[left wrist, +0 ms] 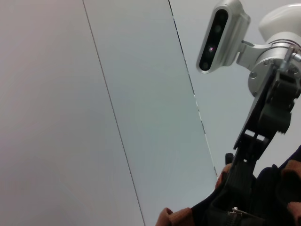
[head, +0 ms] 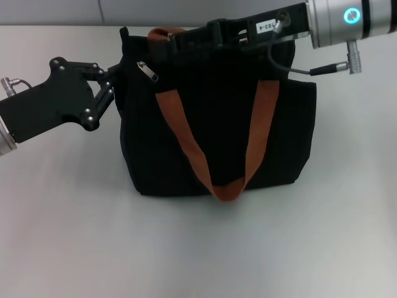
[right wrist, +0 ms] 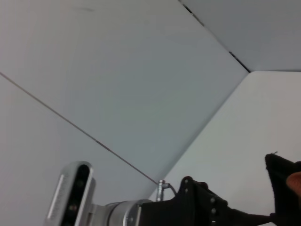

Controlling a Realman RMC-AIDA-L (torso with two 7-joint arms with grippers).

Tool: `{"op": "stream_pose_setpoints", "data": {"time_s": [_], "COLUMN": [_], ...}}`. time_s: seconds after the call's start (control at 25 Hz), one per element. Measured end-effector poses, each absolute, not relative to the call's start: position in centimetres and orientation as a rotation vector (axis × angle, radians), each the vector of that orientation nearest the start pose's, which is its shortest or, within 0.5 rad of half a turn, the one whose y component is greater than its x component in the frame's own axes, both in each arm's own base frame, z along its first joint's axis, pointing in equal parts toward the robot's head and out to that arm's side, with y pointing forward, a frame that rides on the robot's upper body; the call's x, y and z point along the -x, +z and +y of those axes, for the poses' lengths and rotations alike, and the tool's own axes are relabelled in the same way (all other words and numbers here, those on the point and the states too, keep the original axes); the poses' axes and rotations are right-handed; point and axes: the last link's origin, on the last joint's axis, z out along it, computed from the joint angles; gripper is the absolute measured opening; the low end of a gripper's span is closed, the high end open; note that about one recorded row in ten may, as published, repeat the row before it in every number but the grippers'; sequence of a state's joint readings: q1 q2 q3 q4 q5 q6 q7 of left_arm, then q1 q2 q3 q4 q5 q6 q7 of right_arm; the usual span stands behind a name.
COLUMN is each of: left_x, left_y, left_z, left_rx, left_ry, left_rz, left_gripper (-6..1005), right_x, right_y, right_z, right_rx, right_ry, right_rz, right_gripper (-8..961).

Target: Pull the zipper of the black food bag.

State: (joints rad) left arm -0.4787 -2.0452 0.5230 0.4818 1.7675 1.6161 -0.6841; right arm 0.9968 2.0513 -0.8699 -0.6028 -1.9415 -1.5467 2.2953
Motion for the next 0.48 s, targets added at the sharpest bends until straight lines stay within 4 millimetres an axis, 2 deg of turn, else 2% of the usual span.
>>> {"op": "stream_pose_setpoints", "data": {"time_s": [0.44, 0.48], "left_x": [27.6, 27.6], "left_y": [2.6, 2.6], "left_z": [32.4, 32.4], "left_rx": [2.37, 2.37], "left_ry": [-0.842, -0.842], "left_rz": [0.031, 0.031], "left_gripper": [27, 27], "right_x": [-7.0, -7.0], "right_y": [-3.7, -3.7], "right_z": [40.7, 40.7], "right_rx": [2.952, 2.952], "right_ry": [0.548, 0.548], "right_rz": [1.293, 1.293], "right_gripper": [803, 774]}}
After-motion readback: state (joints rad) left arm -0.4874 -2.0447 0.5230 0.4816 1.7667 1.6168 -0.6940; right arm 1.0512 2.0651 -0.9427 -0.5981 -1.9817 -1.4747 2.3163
